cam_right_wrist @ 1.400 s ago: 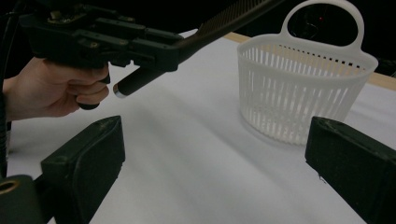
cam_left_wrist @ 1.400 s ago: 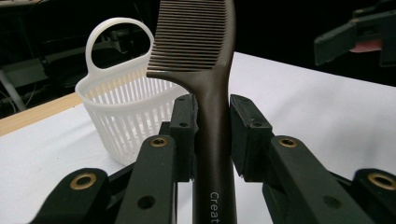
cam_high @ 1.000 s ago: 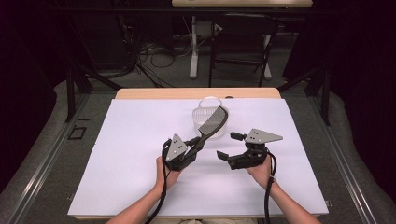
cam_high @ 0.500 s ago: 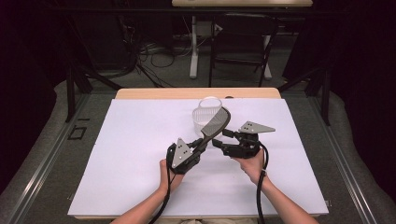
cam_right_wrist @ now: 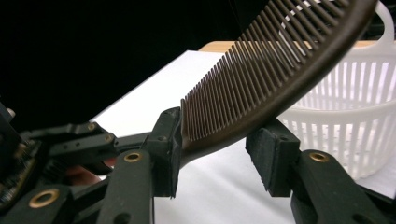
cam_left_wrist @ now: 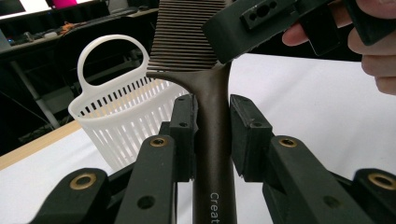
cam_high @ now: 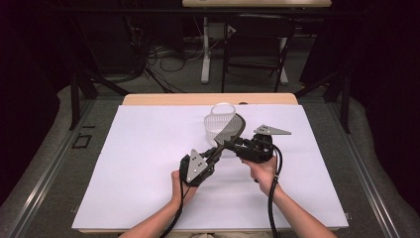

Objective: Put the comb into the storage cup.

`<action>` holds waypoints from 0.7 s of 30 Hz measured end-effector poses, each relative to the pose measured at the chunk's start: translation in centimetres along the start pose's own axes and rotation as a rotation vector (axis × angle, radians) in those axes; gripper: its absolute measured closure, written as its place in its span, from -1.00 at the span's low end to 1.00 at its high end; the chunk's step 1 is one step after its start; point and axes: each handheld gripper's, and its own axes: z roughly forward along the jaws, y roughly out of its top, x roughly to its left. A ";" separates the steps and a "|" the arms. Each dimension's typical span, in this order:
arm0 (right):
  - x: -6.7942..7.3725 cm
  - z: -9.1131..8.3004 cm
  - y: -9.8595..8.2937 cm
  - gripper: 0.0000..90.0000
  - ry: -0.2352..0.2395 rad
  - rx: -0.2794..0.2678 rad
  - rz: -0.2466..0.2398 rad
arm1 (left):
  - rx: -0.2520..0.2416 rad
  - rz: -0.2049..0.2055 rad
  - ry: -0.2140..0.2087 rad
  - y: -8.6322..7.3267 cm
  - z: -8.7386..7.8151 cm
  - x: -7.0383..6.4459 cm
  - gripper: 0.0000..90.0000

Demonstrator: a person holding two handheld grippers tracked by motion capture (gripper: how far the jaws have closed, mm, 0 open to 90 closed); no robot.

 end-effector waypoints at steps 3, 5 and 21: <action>-0.2 0.1 0.0 0.35 0.015 -0.015 0.028 | 0.000 -0.003 0.002 0.0 0.0 -0.1 0.61; -0.4 0.1 0.0 0.42 0.027 -0.021 0.050 | 0.000 -0.003 0.006 0.0 0.1 -0.1 0.61; -1.1 0.3 -0.3 0.87 0.139 -0.043 0.167 | 0.034 0.020 0.014 0.0 0.7 -0.4 0.56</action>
